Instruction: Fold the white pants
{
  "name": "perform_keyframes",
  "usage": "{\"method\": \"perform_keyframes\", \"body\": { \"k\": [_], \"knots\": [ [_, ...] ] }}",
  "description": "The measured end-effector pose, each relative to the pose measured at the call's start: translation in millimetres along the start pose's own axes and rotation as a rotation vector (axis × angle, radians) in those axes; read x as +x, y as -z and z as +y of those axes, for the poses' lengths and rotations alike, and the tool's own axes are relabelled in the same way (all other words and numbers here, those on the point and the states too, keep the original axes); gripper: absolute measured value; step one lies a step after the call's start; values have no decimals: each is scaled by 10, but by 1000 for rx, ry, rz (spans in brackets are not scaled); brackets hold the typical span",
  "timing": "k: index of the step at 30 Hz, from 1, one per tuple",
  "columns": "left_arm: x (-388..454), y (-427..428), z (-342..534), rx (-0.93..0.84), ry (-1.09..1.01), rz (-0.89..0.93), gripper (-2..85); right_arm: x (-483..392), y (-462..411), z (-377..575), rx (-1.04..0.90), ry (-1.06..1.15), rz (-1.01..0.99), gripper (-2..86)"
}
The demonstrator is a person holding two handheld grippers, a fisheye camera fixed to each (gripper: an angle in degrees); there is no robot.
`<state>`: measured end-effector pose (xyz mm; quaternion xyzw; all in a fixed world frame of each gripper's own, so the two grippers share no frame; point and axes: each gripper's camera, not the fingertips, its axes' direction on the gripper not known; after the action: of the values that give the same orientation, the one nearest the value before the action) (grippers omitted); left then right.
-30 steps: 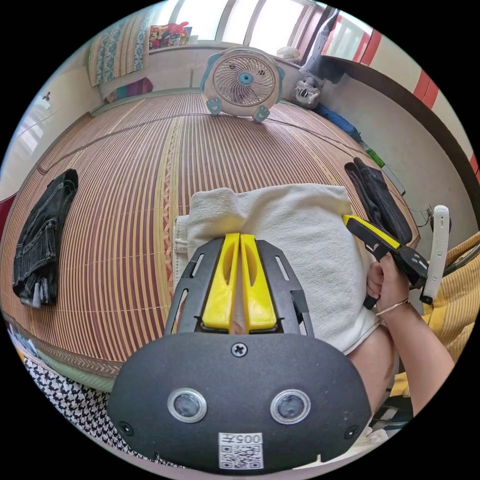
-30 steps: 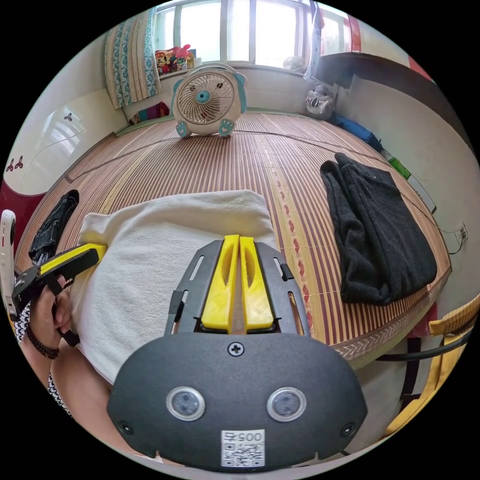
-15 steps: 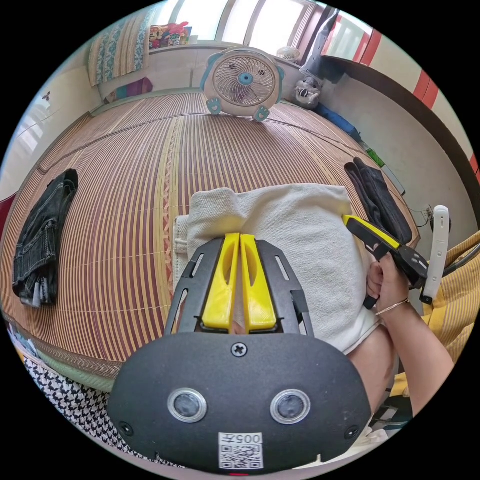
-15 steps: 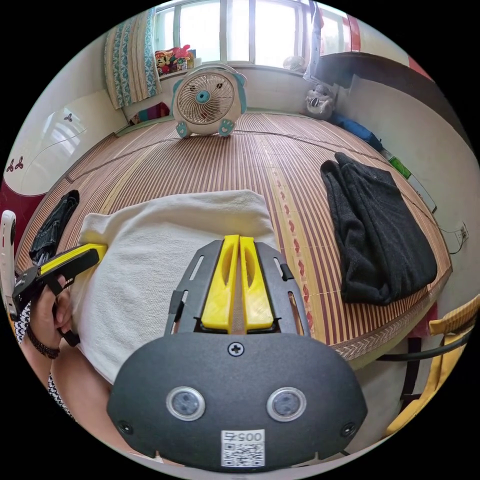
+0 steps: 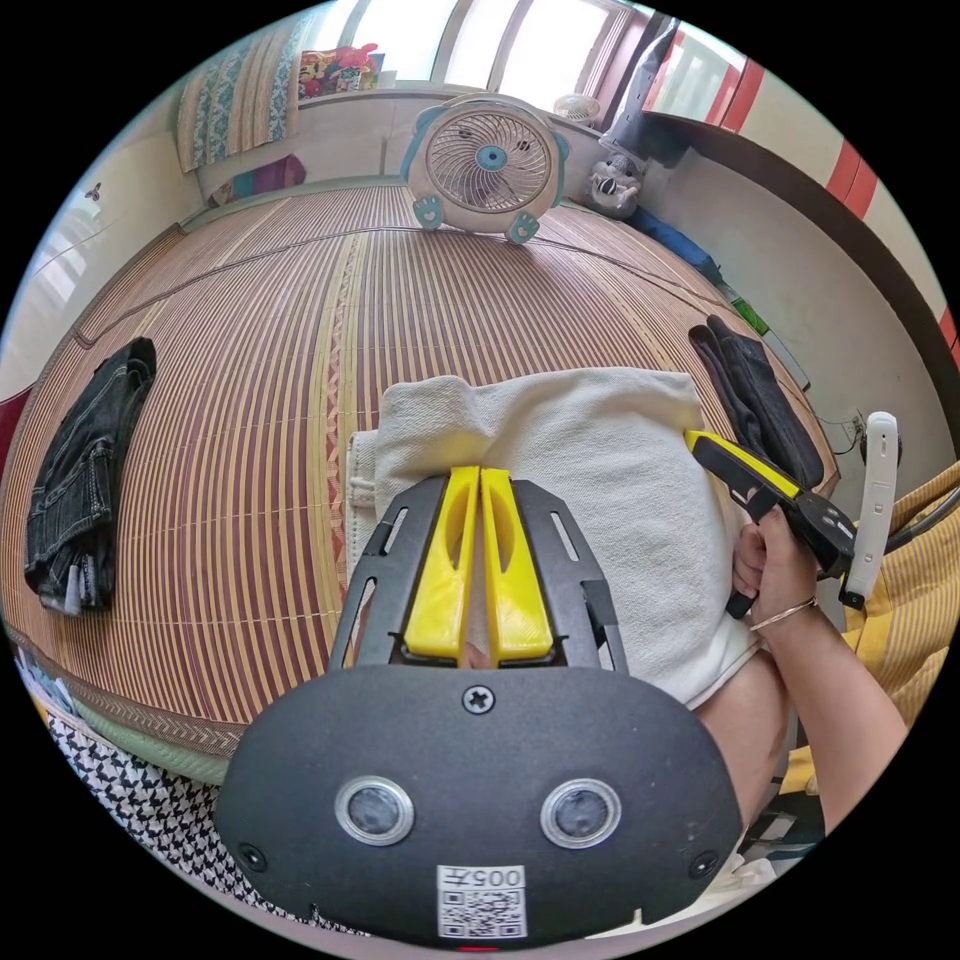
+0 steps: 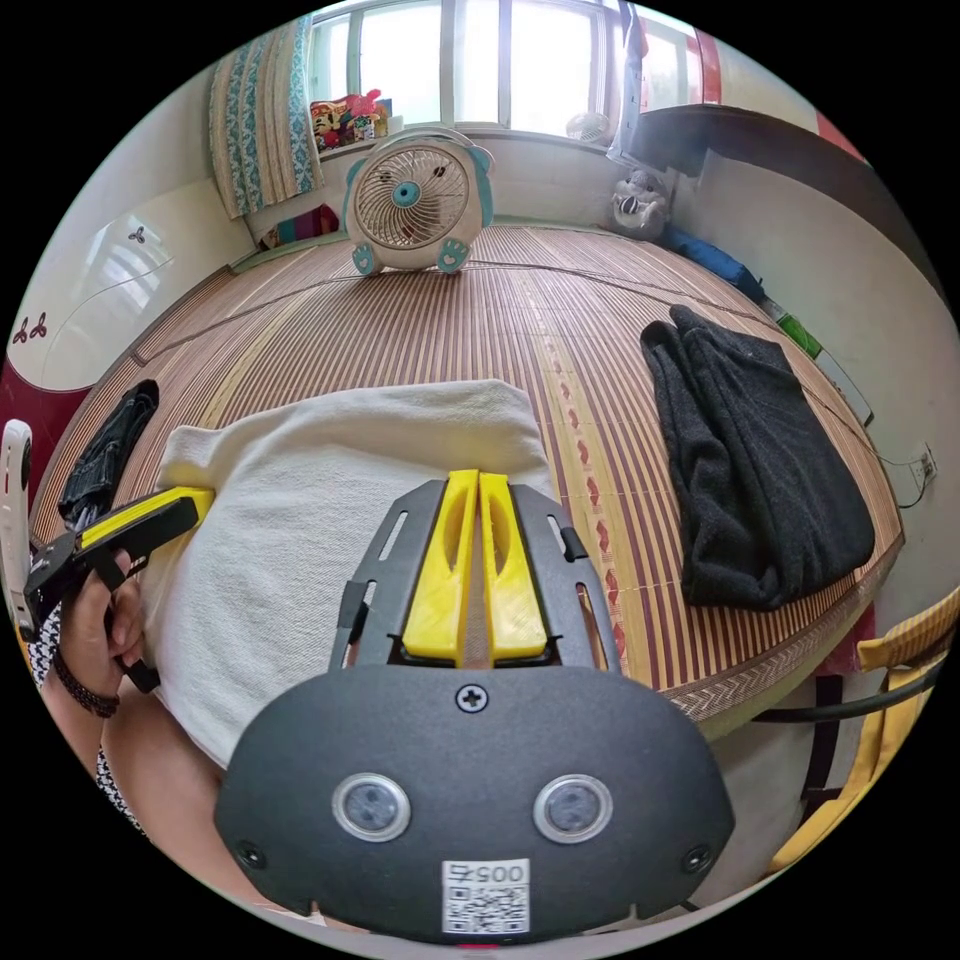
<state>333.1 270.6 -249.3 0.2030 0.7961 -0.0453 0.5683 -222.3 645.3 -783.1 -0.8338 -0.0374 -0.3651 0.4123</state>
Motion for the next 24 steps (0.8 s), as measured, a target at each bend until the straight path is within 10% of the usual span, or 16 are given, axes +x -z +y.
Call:
{"method": "perform_keyframes", "body": {
  "k": [24],
  "knots": [
    [337, 798, 160, 13, -110, -152, 66, 92, 845, 114, -13, 156, -81, -9]
  ]
}}
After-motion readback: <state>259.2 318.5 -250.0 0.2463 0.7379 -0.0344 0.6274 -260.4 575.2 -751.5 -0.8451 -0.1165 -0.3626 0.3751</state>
